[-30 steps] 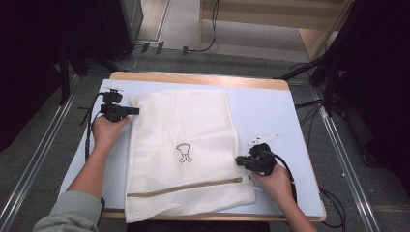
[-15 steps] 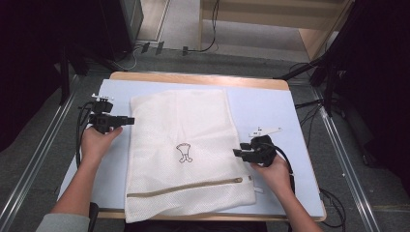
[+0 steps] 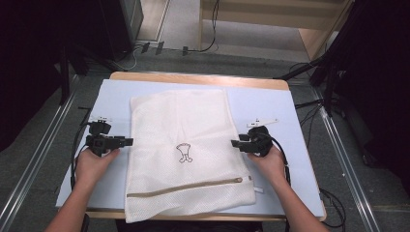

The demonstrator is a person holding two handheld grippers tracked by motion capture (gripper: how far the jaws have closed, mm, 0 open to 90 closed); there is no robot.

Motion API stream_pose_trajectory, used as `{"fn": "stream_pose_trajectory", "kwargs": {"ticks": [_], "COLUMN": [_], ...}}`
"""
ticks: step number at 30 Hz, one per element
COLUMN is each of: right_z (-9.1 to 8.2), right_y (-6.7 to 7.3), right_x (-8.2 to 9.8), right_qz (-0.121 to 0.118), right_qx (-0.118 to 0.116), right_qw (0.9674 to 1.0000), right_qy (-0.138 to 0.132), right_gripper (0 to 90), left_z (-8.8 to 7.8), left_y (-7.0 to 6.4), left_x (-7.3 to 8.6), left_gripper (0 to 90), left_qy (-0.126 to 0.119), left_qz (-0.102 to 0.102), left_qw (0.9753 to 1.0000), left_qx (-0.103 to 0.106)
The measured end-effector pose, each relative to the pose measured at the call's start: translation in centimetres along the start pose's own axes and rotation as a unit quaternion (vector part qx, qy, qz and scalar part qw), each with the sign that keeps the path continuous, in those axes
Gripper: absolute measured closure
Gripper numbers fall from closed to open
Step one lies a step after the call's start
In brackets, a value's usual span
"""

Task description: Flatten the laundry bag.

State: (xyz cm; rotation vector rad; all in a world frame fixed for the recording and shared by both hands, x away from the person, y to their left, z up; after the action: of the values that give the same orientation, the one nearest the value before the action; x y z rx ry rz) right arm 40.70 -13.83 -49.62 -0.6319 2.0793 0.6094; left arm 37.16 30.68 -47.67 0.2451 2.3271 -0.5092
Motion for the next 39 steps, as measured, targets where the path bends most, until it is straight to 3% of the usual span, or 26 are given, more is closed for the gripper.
{"fn": "stream_pose_trajectory", "kwargs": {"ticks": [2, 6, 10, 15, 17, 20, 24, 32, 36, 39], "right_z": [0.3, 1.1, 1.8, 1.7, 1.5, 1.2, 0.6, 0.2, 0.5, 0.8], "right_y": [-0.2, -0.4, -0.1, -0.2, -0.2, -0.2, -0.4, -1.1, -1.8, -2.5], "right_x": [0.0, -0.1, 0.0, 0.1, 0.0, -0.1, -0.3, -0.6, -0.8, -1.0], "right_qz": [0.011, 0.017, -0.003, 0.010, 0.014, 0.002, 0.008, 0.013, 0.017, 0.032], "right_qx": [0.000, -0.004, 0.001, -0.011, -0.016, -0.008, 0.001, 0.022, 0.029, 0.031], "right_qw": [0.9999, 0.9997, 0.9995, 0.9990, 0.9987, 0.9990, 0.9993, 0.9995, 0.9994, 0.9989], "right_qy": [0.006, 0.019, 0.031, 0.043, 0.046, 0.045, 0.037, 0.021, 0.011, 0.011], "right_gripper": [56.1, 58.5, 63.2, 80.3, 83.0, 83.2, 83.2, 83.1, 82.9, 82.9], "left_z": [0.4, 0.9, 1.2, 1.8, 1.9, 2.1, 2.7, 4.4, 5.4, 5.8], "left_y": [-0.1, -0.6, -1.2, -2.0, -1.9, -1.6, -1.1, -0.9, -0.7, -0.4], "left_x": [0.3, 0.6, 0.7, 0.7, 0.4, -0.4, -1.6, -4.1, -5.1, -5.7], "left_gripper": [54.3, 55.2, 65.4, 81.0, 86.1, 87.3, 87.6, 87.6, 87.6, 87.4], "left_qy": [0.011, 0.000, -0.001, 0.019, 0.027, 0.014, 0.002, -0.005, -0.012, -0.015], "left_qz": [0.005, 0.001, 0.009, 0.010, 0.008, -0.004, -0.014, 0.003, -0.001, -0.005], "left_qw": [0.9999, 1.0000, 1.0000, 0.9997, 0.9994, 0.9996, 0.9994, 0.9994, 0.9993, 0.9992], "left_qx": [-0.003, 0.000, -0.004, 0.013, 0.017, 0.025, 0.032, 0.034, 0.034, 0.036]}}
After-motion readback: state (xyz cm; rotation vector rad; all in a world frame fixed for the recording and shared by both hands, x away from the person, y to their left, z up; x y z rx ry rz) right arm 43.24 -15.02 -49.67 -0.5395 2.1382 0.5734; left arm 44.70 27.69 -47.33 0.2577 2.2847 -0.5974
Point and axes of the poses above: each handheld gripper's, and its own axes: z roughly forward along the jaws, x roughly out of its underside, y roughly to its left, the point moved 5 cm from there along z, roughly forward along the jaws, and after that the axes turned 13 degrees about -y, right-handed, at the moved point
